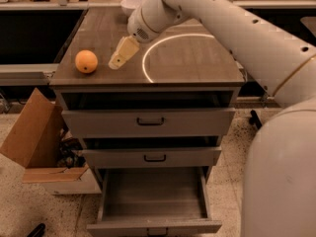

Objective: Place orange into bottom drawer

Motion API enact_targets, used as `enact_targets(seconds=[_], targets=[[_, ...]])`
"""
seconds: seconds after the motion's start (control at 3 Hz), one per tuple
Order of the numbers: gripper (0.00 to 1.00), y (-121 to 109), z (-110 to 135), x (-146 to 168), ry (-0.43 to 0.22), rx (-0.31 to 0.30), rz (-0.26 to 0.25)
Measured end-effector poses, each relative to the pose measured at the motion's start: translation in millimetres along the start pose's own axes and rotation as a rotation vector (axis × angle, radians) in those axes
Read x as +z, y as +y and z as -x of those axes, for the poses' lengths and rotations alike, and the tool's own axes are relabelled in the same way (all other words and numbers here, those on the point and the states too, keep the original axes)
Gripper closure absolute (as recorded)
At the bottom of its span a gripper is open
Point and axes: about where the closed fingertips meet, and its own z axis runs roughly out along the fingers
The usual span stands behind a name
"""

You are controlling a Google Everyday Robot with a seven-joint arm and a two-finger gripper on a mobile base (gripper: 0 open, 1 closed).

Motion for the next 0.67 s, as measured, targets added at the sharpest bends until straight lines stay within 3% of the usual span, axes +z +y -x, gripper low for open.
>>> enact_targets(seconds=[0.67], targets=[[0.0, 3.9, 12.5, 41.7, -0.035, -0.007, 0.039]])
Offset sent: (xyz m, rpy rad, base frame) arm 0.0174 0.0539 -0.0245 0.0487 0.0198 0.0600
